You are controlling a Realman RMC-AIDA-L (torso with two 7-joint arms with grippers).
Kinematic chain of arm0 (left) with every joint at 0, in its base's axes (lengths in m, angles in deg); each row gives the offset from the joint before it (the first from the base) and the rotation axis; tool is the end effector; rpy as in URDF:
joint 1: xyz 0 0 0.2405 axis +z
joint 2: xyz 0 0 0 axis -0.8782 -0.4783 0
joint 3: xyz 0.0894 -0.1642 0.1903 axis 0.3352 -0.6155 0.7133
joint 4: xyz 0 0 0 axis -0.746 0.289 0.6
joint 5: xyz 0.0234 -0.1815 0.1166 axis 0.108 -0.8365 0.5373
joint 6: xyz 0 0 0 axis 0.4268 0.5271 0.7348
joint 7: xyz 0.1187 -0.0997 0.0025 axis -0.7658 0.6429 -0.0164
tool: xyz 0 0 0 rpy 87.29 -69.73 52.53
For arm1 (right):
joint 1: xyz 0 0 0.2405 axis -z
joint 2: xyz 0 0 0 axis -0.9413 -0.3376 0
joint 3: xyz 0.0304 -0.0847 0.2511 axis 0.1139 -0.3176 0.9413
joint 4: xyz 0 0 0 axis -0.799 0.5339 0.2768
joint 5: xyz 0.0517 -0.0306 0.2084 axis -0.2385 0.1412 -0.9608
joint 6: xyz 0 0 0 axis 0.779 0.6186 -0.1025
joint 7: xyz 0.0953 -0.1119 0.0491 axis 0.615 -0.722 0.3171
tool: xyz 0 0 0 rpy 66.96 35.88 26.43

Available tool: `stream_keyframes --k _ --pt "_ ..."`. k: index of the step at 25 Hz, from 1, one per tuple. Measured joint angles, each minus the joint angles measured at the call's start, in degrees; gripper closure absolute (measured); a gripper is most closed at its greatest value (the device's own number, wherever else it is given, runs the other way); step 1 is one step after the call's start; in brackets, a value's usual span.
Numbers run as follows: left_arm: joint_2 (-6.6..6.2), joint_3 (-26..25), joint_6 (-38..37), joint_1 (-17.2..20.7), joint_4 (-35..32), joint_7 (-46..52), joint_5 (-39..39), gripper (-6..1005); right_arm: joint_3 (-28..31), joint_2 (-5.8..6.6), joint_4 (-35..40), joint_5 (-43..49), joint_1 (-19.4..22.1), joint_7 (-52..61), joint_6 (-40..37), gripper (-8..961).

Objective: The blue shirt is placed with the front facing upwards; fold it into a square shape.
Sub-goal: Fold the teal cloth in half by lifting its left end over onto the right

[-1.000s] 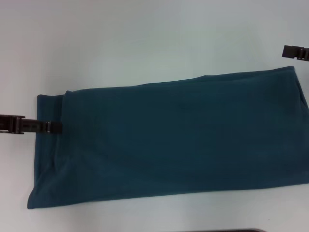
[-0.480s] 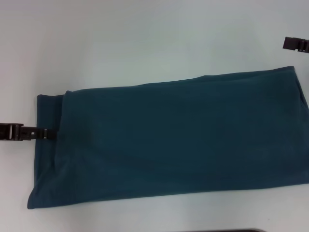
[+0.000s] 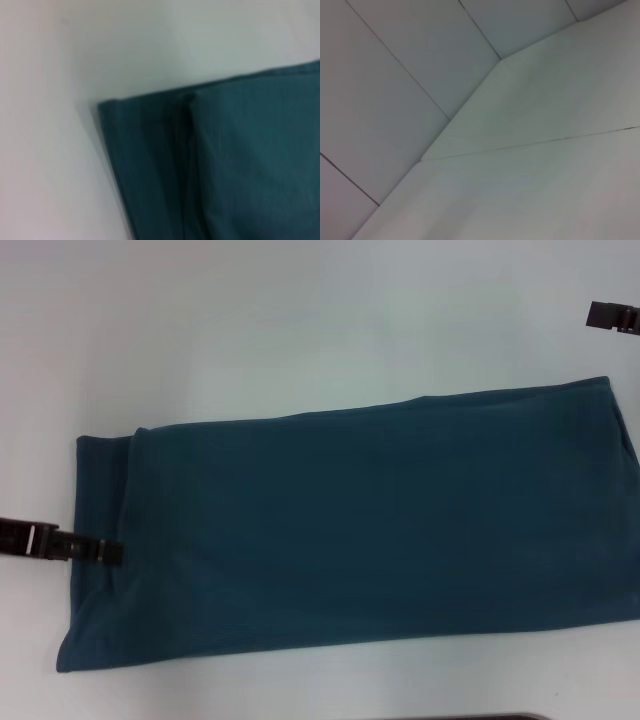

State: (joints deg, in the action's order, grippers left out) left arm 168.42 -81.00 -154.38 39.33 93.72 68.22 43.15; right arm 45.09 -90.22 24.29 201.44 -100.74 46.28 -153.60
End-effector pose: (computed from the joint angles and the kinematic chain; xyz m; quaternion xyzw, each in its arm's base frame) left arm -0.3139 0.2851 0.0369 -0.8017 -0.5854 0.0254 0.1182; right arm 0.3355 0.3395 0.0920 -0.8170 0.4632 0.2912 0.1820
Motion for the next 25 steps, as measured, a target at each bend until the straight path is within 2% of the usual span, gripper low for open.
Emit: stream_keyframes --k 8,25 --pt "0.14 3.15 0.93 -0.04 -0.80 1.98 1.14 96 -0.41 0.16 0.09 -1.31 -0.13 -0.38 -0.03 233" --pt "-0.16 3.29 3.23 -0.29 -2.47 2.80 2.75 96 -0.39 0.22 0.25 -1.33 0.40 -0.05 -0.54 234"
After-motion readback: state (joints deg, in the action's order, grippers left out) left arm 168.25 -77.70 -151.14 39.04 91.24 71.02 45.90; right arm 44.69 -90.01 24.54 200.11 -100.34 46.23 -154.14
